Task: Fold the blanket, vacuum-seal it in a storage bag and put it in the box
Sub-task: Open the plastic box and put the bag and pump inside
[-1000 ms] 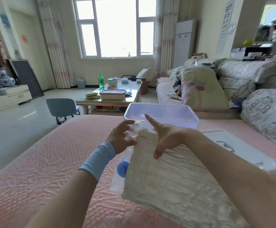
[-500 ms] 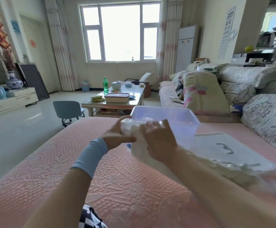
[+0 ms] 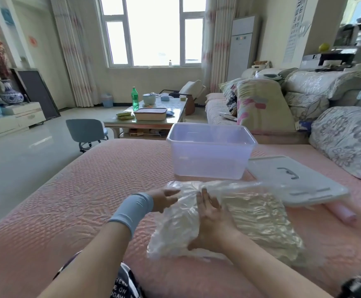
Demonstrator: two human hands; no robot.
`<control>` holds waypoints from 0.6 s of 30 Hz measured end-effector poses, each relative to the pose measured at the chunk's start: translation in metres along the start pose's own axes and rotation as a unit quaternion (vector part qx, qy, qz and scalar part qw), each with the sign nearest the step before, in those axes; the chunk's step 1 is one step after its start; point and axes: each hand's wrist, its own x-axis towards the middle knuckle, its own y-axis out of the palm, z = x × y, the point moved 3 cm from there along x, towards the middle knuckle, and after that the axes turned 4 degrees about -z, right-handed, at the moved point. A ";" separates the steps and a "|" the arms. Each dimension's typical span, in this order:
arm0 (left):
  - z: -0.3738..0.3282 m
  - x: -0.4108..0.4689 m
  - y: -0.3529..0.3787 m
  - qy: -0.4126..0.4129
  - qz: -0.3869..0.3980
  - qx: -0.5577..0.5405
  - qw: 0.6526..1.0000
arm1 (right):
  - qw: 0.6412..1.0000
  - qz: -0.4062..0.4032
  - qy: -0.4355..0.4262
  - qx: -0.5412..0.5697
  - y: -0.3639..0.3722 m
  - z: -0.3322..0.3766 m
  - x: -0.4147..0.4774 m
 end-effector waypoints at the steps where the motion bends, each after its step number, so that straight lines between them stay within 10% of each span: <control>1: 0.000 0.003 0.003 0.013 -0.014 0.115 0.993 | 1.000 -0.004 0.016 -0.022 0.003 -0.005 -0.002; 6: -0.023 -0.006 0.031 0.117 -0.116 0.205 0.965 | 0.994 -0.084 -0.040 -0.063 0.001 -0.008 -0.009; 18: -0.031 -0.030 0.094 0.058 0.003 0.350 0.935 | 0.994 0.050 -0.077 -0.052 0.034 -0.065 -0.035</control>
